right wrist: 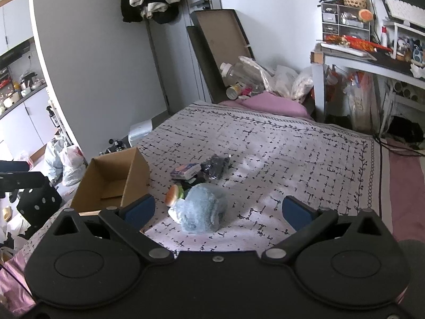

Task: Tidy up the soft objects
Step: 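Move both grippers to the grey plush mouse and close them on it, then lift the grey plush mouse with both grippers toward the cardboard box, then lower the plush mouse into the box and open both grippers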

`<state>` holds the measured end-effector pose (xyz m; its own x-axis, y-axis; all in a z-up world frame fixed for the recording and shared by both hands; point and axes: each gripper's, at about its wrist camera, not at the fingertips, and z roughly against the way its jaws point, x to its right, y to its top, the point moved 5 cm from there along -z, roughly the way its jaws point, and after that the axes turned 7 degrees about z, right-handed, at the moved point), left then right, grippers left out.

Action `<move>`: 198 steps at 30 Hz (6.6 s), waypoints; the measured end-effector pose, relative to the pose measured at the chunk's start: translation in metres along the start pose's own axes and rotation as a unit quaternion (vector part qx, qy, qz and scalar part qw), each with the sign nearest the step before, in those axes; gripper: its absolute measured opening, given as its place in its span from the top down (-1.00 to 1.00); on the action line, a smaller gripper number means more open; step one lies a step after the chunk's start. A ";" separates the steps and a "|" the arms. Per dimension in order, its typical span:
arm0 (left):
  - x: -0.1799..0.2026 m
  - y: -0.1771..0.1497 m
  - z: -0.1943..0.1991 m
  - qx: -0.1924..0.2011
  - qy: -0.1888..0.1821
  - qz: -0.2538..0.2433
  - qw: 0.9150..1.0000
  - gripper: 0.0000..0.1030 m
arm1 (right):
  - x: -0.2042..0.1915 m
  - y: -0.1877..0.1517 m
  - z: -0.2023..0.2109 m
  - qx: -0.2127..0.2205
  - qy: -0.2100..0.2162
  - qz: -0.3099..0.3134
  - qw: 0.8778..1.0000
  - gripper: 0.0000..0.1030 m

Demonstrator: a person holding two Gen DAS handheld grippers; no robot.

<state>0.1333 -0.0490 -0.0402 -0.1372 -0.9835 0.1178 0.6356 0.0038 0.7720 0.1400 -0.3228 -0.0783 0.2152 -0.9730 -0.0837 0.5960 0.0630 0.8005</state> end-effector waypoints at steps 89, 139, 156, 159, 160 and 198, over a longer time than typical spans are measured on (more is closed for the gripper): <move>0.116 -0.043 -0.254 -0.215 -0.154 0.120 0.957 0.49 | 0.079 -0.033 -0.157 -0.193 0.076 -0.226 0.952 0.15; 0.040 0.031 -0.141 -0.071 -0.166 0.171 0.969 0.63 | -0.028 0.065 -0.102 -0.076 0.107 -0.125 0.983 0.52; -0.053 0.023 -0.093 -0.024 -0.094 0.219 0.971 0.63 | -0.128 0.074 -0.113 -0.043 0.166 -0.076 0.982 0.52; -0.066 0.020 -0.089 -0.016 -0.080 0.220 0.972 0.63 | -0.141 0.072 -0.118 -0.042 0.174 -0.073 0.981 0.52; -0.071 0.019 -0.088 -0.015 -0.074 0.220 0.972 0.63 | -0.145 0.071 -0.119 -0.042 0.176 -0.073 0.981 0.52; -0.146 -0.042 -0.117 -0.055 0.054 0.301 0.951 0.13 | -0.197 0.029 -0.186 -0.115 0.201 -0.043 0.972 0.06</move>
<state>0.2154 0.0736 -0.1625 0.3515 -0.8226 0.4471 0.6511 0.5579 0.5146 0.2588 -0.0883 -0.1489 0.4149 -0.8139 -0.4068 0.7726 0.0790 0.6300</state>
